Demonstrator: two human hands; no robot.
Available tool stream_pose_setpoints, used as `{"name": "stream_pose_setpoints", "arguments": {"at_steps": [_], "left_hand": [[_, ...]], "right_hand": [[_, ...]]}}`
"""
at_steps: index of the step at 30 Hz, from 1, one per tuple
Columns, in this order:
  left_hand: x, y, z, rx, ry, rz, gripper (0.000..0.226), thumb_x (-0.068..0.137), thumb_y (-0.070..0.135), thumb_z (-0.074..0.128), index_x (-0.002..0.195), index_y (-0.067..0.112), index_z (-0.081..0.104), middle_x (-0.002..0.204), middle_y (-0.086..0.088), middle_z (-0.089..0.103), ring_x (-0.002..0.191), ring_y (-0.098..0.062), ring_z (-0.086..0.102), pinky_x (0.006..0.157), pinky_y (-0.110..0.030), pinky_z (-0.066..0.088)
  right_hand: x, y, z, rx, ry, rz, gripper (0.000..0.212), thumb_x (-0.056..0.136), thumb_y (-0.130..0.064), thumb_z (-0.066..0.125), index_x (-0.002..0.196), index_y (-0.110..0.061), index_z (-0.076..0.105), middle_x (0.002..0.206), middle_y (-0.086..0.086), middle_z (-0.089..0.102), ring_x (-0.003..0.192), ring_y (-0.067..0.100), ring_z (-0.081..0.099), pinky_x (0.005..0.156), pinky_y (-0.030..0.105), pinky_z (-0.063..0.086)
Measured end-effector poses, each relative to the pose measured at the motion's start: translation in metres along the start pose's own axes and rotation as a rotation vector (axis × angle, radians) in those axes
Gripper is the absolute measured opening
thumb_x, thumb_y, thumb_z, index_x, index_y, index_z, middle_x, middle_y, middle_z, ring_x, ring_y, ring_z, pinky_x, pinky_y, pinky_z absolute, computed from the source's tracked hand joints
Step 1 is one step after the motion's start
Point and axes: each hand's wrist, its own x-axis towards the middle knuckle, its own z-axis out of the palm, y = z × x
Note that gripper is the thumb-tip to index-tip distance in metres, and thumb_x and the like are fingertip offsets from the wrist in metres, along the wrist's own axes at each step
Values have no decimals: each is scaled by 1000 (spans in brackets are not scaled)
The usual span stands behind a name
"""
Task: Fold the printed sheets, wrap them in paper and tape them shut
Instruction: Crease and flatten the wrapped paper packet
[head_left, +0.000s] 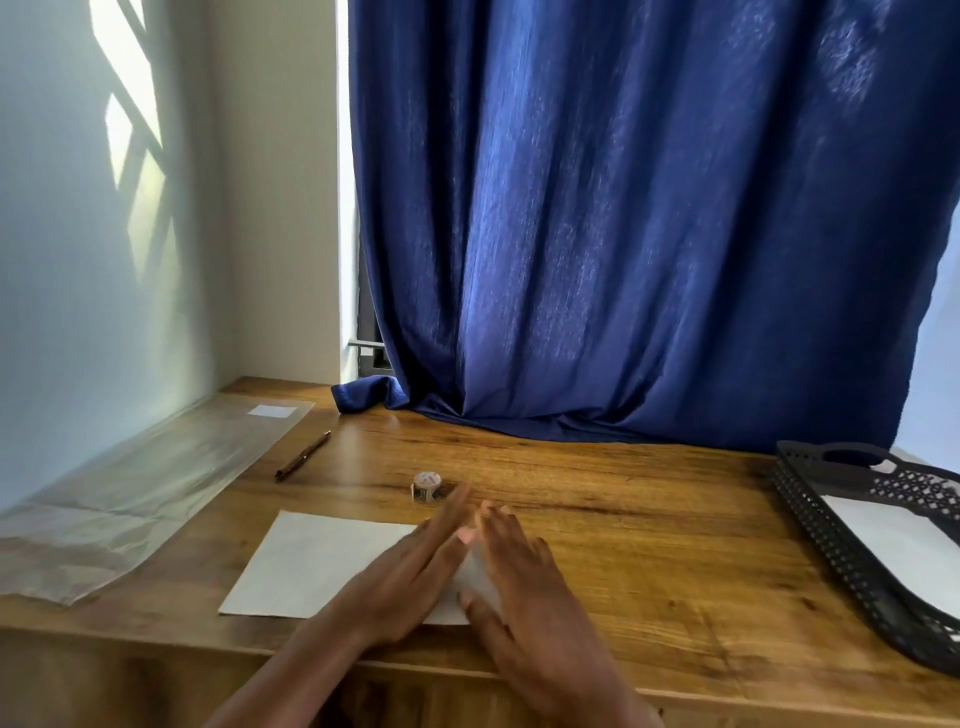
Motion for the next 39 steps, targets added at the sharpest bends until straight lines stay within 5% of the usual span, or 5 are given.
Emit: {"name": "stream_pose_setpoints", "arguments": {"at_steps": [14,21,26,31,39], "left_hand": [[-70,-29,-51,654,-119,18,87,71,103,34,147,65,20,152,48,1,144,20,-13,125,-25,-12],[-104,-66,-53,653,90,206,61,87,75,58,144,64,38,154,41,32,147,9,28,119,-18,20],[-103,-55,-62,269,201,221,59,70,16,82,117,51,71,121,28,69,117,0,65,99,-31,53],[-81,-19,-69,-123,422,142,17,84,45,81,94,33,76,93,5,79,87,-13,75,75,-32,61],[-22,-35,-69,-200,434,-135,79,74,41,86,141,44,44,85,-12,73,75,-26,70,73,-44,61]], "right_hand": [[-40,45,-18,-342,-328,-47,93,91,-80,32,158,-36,-16,160,-21,-29,148,2,-28,122,32,-14],[-67,72,-23,-96,-142,-69,62,90,-60,45,149,-59,26,158,-39,11,147,-14,2,124,21,7],[-72,73,-50,341,20,32,43,85,-12,79,109,-48,75,120,-27,69,118,-4,62,101,19,48],[-54,52,-84,701,261,268,14,84,-21,75,72,-16,77,68,3,75,57,14,68,49,22,50],[6,80,-58,600,348,434,34,84,-32,80,114,-27,65,99,-7,76,80,1,71,66,22,59]]}}
